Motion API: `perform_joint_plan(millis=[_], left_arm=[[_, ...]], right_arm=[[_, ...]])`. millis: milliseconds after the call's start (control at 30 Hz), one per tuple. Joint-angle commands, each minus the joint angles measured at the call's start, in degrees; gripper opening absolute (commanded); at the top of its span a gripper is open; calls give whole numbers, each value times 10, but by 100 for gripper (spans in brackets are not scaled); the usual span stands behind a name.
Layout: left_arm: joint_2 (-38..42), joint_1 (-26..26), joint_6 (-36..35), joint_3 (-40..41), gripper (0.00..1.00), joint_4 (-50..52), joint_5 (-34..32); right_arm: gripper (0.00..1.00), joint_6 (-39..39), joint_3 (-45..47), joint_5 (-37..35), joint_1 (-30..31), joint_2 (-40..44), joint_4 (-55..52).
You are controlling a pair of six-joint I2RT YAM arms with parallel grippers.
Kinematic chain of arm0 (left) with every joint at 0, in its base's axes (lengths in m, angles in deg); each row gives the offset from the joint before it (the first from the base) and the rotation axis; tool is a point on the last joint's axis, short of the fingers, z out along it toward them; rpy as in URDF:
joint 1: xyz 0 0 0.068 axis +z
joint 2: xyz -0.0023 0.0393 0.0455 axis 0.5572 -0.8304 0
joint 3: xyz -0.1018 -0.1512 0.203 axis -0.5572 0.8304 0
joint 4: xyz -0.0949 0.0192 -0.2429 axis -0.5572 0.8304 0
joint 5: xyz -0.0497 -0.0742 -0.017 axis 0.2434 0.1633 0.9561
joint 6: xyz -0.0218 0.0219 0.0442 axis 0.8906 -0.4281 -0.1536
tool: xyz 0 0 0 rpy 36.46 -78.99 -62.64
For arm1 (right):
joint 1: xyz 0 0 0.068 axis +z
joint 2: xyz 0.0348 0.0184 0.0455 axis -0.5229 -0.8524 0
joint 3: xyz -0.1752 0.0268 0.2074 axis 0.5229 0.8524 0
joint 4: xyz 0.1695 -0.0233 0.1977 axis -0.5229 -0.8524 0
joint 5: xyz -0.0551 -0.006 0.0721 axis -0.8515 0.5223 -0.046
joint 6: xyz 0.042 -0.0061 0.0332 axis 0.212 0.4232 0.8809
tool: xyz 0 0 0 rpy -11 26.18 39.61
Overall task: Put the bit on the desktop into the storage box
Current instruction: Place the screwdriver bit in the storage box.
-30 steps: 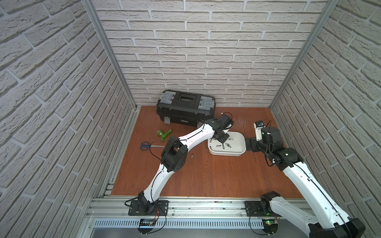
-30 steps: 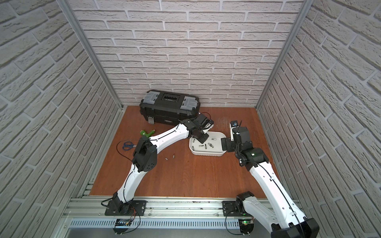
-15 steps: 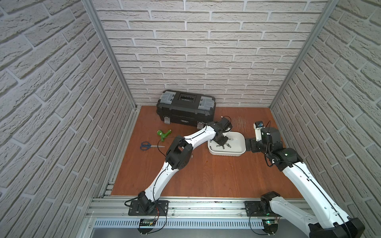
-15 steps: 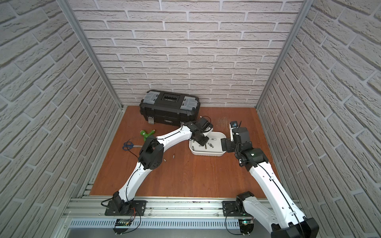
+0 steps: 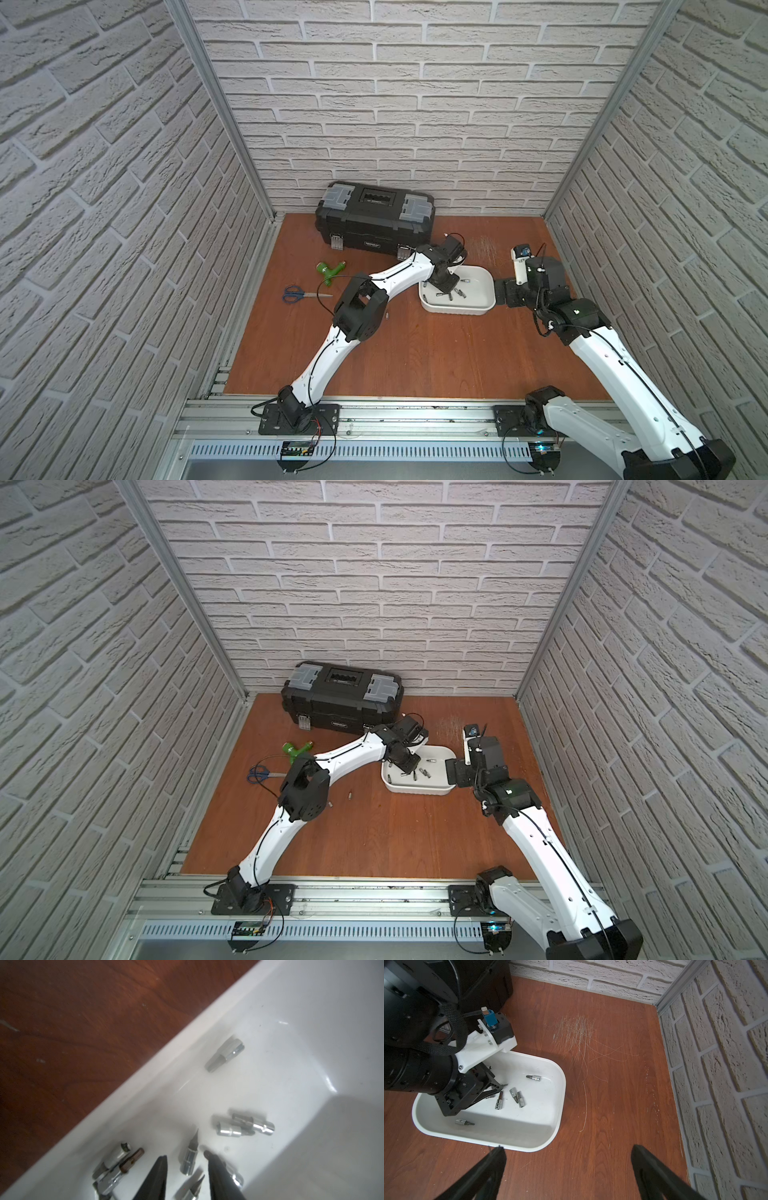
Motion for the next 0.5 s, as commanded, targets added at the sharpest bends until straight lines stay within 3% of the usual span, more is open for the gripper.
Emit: perform_joint_plan(millis=[0,467], left_arm=[[38,-1,-2,3,47,3,-3],[214,-8,9,153,91,-10,-78]], right_arm=[[99,1,5,-10,-6,8,21],[99,1,6,-10,-6,11,21]])
